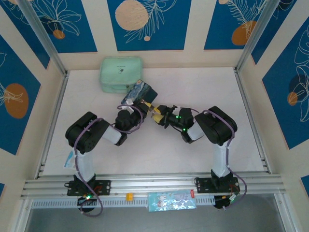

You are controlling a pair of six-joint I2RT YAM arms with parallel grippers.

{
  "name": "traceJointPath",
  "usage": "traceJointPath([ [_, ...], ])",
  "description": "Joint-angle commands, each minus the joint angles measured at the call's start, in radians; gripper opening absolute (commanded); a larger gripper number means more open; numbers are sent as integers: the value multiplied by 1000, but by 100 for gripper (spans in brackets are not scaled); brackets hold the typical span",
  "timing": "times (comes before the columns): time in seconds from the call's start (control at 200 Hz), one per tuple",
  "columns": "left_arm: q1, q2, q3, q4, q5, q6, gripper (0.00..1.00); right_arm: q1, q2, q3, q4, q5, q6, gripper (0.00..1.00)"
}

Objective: Unlock the padlock with the key

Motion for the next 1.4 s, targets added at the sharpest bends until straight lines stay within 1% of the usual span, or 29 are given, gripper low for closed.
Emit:
traceJointPath([
  [0.0, -43, -4, 6, 81, 123, -16, 0, -11, -97, -34, -89, 84, -175, 48],
  [0.15, -43, -9, 12, 71, 126, -20, 0, -11, -241, -55, -338, 119, -397, 49],
  [0.255, -42, -12, 13, 63, 128, -18, 0, -8, -327, -47, -495, 150, -515, 50],
  [0.31, -41, -12, 14, 61, 128, -19, 0, -8, -358, -48, -542, 162, -549, 51],
  [0.45, -41, -14, 12, 56, 128, -21, 0, -7, -396, -55, -576, 168, -609, 50],
  [0.505, -41, -13, 12, 57, 128, -24, 0, -5, -392, -55, -568, 152, -622, 48],
  [0.605, -41, -16, 12, 57, 128, -26, 0, -1, -369, -66, -502, 125, -623, 45],
  [0.78, -41, -26, 11, 44, 127, -22, 0, 4, -319, -98, -343, 85, -603, 41],
  [0.85, -41, -25, 11, 41, 128, -23, 0, 10, -306, -107, -291, 69, -593, 38],
  [1.03, -40, -27, 12, 37, 128, -23, 0, 28, -296, -117, -255, 66, -579, 35],
  [1.165, -41, -28, 11, 32, 128, -21, 0, 36, -301, -132, -239, 69, -569, 29],
  [1.22, -41, -27, 10, 32, 128, -21, 0, 40, -303, -135, -240, 72, -568, 26],
  [1.396, -40, -30, 12, 31, 129, -23, 0, 38, -297, -137, -226, 80, -565, 11],
])
